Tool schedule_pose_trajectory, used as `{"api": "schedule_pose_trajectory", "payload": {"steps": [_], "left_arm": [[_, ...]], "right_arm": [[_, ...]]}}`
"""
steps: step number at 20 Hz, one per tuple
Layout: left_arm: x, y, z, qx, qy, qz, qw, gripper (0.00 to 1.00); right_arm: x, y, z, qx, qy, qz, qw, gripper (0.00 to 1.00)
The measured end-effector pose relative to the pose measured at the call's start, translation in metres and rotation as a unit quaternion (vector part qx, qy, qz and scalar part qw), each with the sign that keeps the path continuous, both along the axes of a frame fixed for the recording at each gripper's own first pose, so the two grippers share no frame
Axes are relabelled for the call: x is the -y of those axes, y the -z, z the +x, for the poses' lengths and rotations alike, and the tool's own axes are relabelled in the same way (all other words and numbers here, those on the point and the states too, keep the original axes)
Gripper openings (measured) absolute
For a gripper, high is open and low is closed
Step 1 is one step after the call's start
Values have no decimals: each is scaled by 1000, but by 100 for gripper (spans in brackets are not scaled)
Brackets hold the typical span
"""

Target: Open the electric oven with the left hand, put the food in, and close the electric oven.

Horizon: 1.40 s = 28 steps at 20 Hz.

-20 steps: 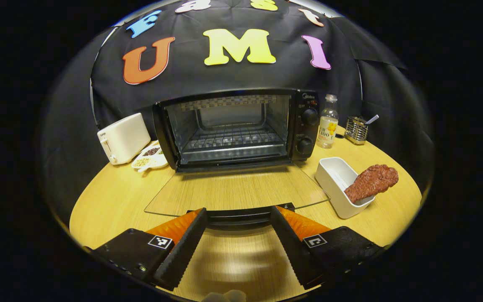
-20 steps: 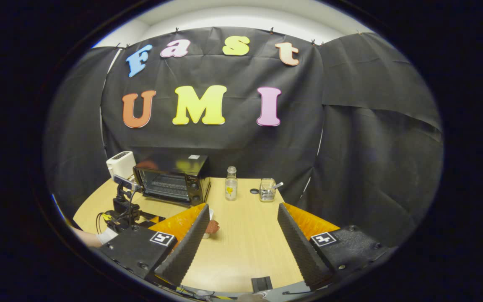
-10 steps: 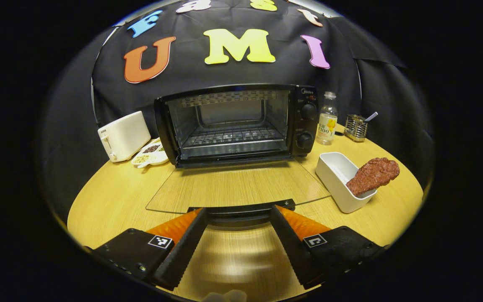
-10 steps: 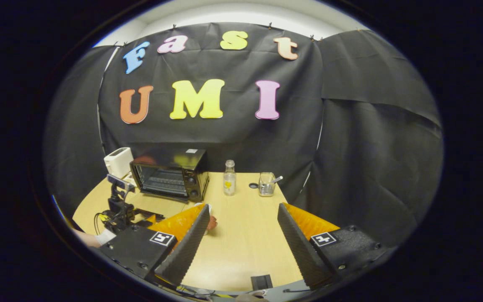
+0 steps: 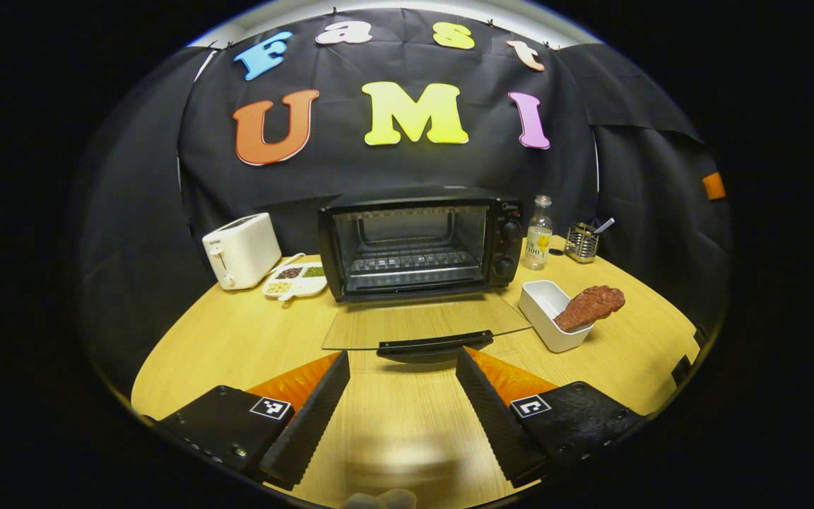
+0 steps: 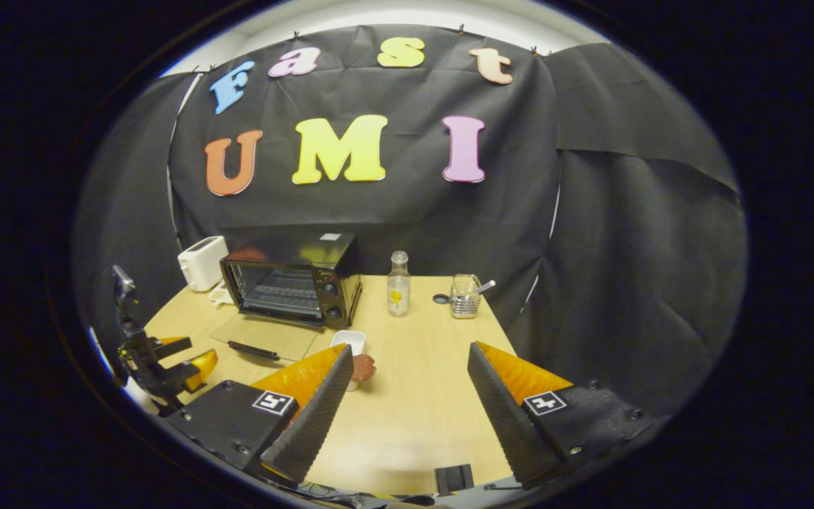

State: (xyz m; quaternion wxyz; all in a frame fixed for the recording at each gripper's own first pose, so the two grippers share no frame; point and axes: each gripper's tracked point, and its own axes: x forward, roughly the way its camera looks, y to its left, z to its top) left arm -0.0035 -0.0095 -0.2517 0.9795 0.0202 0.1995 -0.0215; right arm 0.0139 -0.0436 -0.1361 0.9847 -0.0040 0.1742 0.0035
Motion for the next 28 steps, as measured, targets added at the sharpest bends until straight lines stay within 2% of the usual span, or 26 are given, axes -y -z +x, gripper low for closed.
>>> {"api": "schedule_pose_trajectory", "payload": {"steps": [3,7,12,15,16,17,19,22,23,26,27,28], "left_arm": [[-20,-30,-24,20,-16,-5,1000,97],[-44,-68,-41,57,-43,-5,997,97],[-71,-95,-58,75,-91,-1,993,97],[-76,-112,-66,82,-111,7,990,97],[-77,-116,-67,84,-118,10,989,97],[-78,-120,-69,87,-125,13,988,97],[-79,-125,-70,85,-140,15,986,97],[-72,-130,-71,83,-152,9,985,97],[-70,-130,-68,82,-153,9,985,97],[-65,-132,-65,77,-156,9,985,97],[-63,-132,-63,77,-158,8,984,97],[-63,-133,-63,78,-159,5,984,97]], "right_arm": [[-12,28,21,-32,-22,12,999,100],[-30,69,55,-84,-51,53,994,100],[-44,115,96,-156,-78,114,978,88],[-54,146,119,-209,-87,160,961,79],[-56,154,124,-228,-88,173,954,70],[-59,160,129,-240,-94,184,949,74],[-62,170,141,-257,-101,198,941,68],[-66,180,155,-284,-109,235,923,43],[-69,181,159,-291,-114,252,916,46],[-77,186,165,-320,-110,312,888,19],[-77,185,164,-326,-109,328,880,24],[-76,184,165,-328,-108,345,873,22]]}}
